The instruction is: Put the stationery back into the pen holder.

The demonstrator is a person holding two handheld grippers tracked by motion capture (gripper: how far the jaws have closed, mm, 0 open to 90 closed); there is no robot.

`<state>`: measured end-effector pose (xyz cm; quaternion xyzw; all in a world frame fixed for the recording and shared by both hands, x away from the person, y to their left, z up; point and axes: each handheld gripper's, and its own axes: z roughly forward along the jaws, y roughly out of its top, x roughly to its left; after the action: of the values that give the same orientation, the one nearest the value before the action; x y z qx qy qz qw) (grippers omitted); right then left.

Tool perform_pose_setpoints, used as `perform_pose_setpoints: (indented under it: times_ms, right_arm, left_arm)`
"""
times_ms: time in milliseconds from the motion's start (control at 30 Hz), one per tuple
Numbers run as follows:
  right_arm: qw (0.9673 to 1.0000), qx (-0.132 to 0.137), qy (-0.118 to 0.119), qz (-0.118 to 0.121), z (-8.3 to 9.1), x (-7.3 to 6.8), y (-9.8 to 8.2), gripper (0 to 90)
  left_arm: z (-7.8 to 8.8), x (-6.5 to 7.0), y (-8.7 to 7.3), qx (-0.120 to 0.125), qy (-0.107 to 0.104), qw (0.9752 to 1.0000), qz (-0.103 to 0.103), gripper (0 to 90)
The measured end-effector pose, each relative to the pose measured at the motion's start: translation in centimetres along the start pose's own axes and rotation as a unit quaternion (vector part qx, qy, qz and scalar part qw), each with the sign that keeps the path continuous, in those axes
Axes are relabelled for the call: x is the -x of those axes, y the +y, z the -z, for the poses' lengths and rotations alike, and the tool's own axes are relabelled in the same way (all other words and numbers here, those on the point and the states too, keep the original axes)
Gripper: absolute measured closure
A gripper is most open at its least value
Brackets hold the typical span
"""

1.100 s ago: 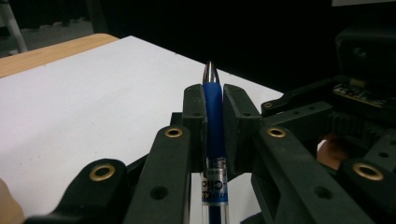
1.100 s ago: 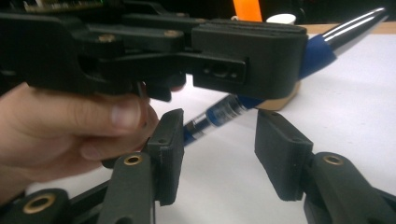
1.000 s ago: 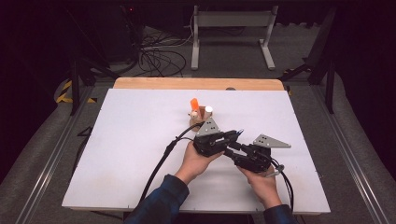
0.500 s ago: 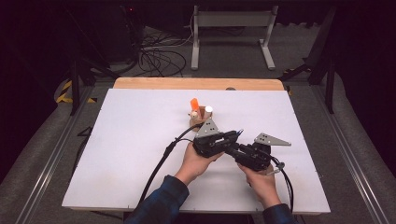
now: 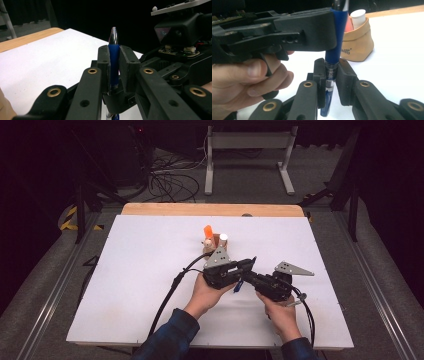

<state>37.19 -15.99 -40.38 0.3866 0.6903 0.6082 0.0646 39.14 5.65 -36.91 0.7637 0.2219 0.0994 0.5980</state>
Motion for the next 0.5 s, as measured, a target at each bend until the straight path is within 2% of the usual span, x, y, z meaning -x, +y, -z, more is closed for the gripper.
perform_pose_setpoints:
  times_ms: [267,333,500]
  right_arm:
    - [0.9987,-0.011,-0.026,0.042,-0.3,-0.8,0.3,80.4]
    - [0.9975,-0.012,-0.041,0.057,-0.3,-1.0,0.4,80.4]
    - [0.9952,-0.014,-0.059,0.076,-0.3,-1.0,0.8,80.5]
  left_arm:
    - [0.8,-0.2,0.0,0.000,0.003,1.0000,-0.001,78.0]
    - [1.1,-0.3,0.0,0.001,0.013,0.9999,-0.006,73.2]
    - [2.0,-0.8,0.2,0.002,0.027,0.9995,-0.013,62.1]
